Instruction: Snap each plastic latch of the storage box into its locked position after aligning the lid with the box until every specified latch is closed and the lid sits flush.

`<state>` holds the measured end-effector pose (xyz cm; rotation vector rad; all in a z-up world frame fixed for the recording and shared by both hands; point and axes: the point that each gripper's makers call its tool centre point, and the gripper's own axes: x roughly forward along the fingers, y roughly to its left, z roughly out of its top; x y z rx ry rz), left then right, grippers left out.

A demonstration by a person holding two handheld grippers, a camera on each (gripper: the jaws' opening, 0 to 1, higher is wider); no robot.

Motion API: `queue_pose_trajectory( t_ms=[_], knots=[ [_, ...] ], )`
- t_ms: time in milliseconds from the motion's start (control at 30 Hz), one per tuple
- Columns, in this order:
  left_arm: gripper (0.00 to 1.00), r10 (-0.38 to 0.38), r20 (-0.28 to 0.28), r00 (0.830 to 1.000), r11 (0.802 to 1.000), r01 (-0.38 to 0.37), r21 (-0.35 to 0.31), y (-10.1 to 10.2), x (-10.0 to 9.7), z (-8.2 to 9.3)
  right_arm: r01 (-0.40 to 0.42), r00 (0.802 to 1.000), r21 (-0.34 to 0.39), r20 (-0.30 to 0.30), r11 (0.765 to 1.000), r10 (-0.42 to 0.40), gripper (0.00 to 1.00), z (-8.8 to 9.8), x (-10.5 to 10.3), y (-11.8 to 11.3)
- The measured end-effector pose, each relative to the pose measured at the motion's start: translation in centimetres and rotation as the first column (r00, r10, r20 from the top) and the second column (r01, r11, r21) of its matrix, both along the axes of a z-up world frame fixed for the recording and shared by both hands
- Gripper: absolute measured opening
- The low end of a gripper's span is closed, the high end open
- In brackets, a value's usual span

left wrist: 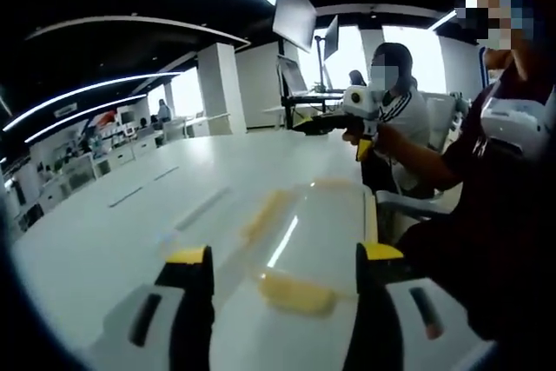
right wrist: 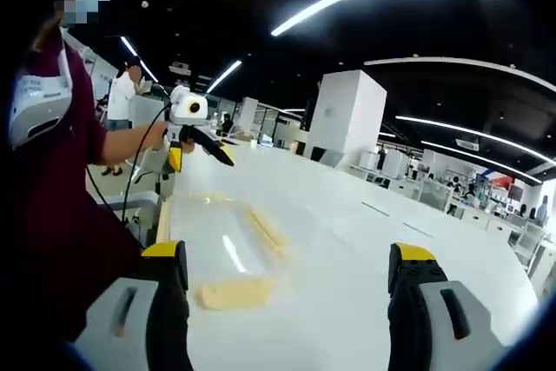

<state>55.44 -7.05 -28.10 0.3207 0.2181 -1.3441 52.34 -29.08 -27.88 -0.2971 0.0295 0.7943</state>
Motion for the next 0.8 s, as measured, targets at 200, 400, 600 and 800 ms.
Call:
queue_pose_trajectory(
  t_ms=[200,400,600,800],
  knots=[
    [0.69,-0.027,0.007,1.000,0.999,0.027,0.038,-0.1,-0.1,-0.5,-0.032,0.999,-0.053,-0.029,0.998,0.030,0.98,-0.9,-0.2,0.6],
    [0.68,-0.043,0.001,0.999,0.998,0.043,0.048,-0.5,0.0,-0.6,-0.071,0.997,-0.088,-0.048,0.994,0.067,0.97,-1.2,-0.5,1.0],
    [0.68,-0.061,-0.015,0.998,0.995,0.062,0.079,-0.6,0.2,-1.2,-0.109,0.992,-0.117,-0.068,0.987,0.102,0.98,-1.5,-0.5,1.7],
    [0.66,-0.074,-0.031,0.997,0.989,0.077,0.125,-0.3,0.4,-1.8,-0.138,0.988,-0.146,-0.092,0.980,0.126,0.98,-1.7,-0.3,2.0]
  ],
)
